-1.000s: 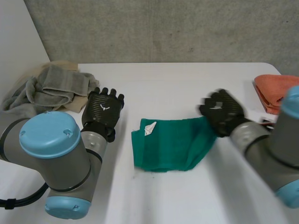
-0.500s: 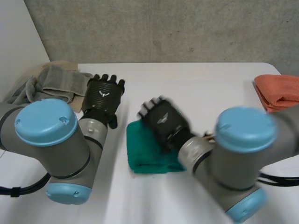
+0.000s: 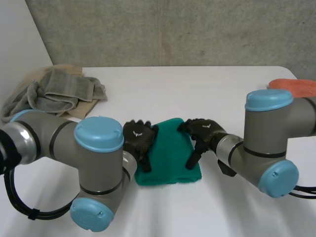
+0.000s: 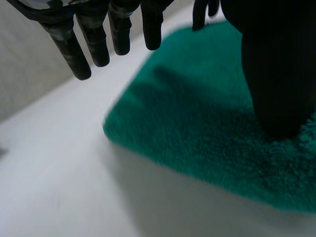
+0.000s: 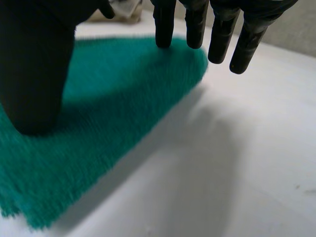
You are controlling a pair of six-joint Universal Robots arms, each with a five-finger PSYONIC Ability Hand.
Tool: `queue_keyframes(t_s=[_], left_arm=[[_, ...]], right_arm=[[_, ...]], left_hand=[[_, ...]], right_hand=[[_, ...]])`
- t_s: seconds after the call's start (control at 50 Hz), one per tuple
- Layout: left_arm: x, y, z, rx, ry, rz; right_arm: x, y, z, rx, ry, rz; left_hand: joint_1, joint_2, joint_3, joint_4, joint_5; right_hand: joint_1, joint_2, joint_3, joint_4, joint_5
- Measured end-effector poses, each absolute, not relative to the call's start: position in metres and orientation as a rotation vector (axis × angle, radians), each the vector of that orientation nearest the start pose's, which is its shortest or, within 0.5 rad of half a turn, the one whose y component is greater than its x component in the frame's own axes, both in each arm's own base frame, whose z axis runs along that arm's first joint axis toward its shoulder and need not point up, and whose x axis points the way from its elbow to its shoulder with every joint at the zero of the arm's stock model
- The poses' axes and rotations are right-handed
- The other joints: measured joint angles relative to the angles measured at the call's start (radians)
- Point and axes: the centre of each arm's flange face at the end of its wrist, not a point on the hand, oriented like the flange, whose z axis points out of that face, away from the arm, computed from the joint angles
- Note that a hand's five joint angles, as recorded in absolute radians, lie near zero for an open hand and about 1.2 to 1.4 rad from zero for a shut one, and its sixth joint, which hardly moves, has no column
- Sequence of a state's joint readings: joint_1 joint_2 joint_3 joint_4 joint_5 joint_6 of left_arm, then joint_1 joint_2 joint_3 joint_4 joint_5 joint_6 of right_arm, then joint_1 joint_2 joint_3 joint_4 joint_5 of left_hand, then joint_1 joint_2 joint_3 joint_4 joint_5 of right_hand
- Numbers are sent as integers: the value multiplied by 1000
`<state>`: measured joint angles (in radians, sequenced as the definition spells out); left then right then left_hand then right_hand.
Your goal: Fold the laundry.
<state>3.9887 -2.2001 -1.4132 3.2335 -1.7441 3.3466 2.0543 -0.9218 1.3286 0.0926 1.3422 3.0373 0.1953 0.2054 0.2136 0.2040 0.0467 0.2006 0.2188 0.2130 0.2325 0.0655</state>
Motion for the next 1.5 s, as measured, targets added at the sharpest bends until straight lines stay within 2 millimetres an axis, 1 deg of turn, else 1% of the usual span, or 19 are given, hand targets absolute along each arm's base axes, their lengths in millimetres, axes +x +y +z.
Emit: queue_keyframes(t_s=[0.04, 0.08, 0.12, 0.18, 0.22, 0.3, 0.4, 0.44, 0.48, 0.5, 0.56, 0.64, 0.7, 0.74, 0.76, 0.82, 0.92, 1.18, 1.5], left_arm=[[-339, -212, 132, 1107, 2506, -1769], [-339, -212, 131, 1111, 2505, -1762], [-338, -212, 127, 1157, 2480, -1715], [-339, -212, 129, 1183, 2458, -1713], [-341, -212, 135, 1197, 2436, -1742], [-345, -214, 161, 1184, 2389, -1853], [-348, -215, 213, 1172, 2310, -2068], [-347, -214, 229, 1190, 2286, -2136], [-345, -212, 252, 1237, 2249, -2229], [-345, -212, 256, 1250, 2242, -2246], [-341, -206, 281, 1376, 2209, -2336], [-338, -199, 294, 1517, 2215, -2362], [-337, -196, 297, 1581, 2235, -2351], [-337, -194, 297, 1605, 2253, -2336], [-337, -193, 296, 1610, 2259, -2330], [-336, -193, 295, 1618, 2276, -2312], [-336, -192, 293, 1615, 2287, -2301], [-337, -190, 292, 1620, 2288, -2301], [-337, -190, 291, 1618, 2292, -2296]], right_arm=[[313, -268, 136, -908, 2257, -1345], [313, -268, 134, -923, 2259, -1346], [314, -269, 131, -998, 2259, -1369], [313, -270, 135, -1049, 2254, -1410], [312, -271, 144, -1064, 2242, -1456], [309, -269, 166, -1055, 2205, -1544], [304, -260, 197, -1026, 2128, -1681], [302, -255, 202, -1022, 2109, -1710], [298, -245, 207, -1021, 2082, -1744], [298, -243, 207, -1022, 2079, -1748], [296, -223, 199, -1054, 2048, -1754], [301, -196, 176, -1130, 1995, -1738], [305, -185, 164, -1167, 1970, -1728], [312, -175, 143, -1218, 1949, -1708], [314, -174, 138, -1229, 1946, -1705], [320, -173, 121, -1260, 1938, -1704], [329, -181, 106, -1290, 1919, -1758], [347, -206, 96, -1297, 1866, -1845], [368, -230, 106, -1258, 1798, -1915]], left_hand=[[0, 0, 0, 0, 0], [0, 0, 0, 0, 0], [0, 0, 0, 0, 0], [0, 0, 0, 0, 0], [0, 0, 0, 0, 0], [0, 0, 0, 0, 0], [1, 0, 0, 0, 0], [2, 0, 0, 0, 0], [3, 1, 0, 0, 0], [3, 1, 0, 0, 0], [3, 1, 0, 0, 0], [3, 1, 0, 0, 0], [3, 1, 0, 0, 0], [3, 1, 0, 0, 0], [3, 1, 0, 0, 0], [3, 1, 0, 0, 0], [3, 1, 0, 0, 0], [3, 1, 0, 0, 0], [3, 1, 0, 0, 0]], right_hand=[[0, 0, 0, 0, 0], [0, 0, 0, 0, 0], [0, 1, 1, 0, -1], [0, 2, 2, 0, -1], [0, 0, 1, 0, -1], [0, 0, 0, 0, -4], [0, 0, 0, 0, -4], [0, 0, 0, 0, -4], [0, 0, 0, 0, -4], [0, 0, 0, 0, -4], [0, 0, 0, 0, -4], [0, 0, 0, 0, -4], [0, 0, 0, 0, -4], [0, 0, 0, 0, -4], [0, 0, 0, 0, -4], [0, 0, 0, 0, -4], [0, 0, 0, 0, -4], [4, 39, 49, 9, 0], [44, 71, 77, 56, 46]])
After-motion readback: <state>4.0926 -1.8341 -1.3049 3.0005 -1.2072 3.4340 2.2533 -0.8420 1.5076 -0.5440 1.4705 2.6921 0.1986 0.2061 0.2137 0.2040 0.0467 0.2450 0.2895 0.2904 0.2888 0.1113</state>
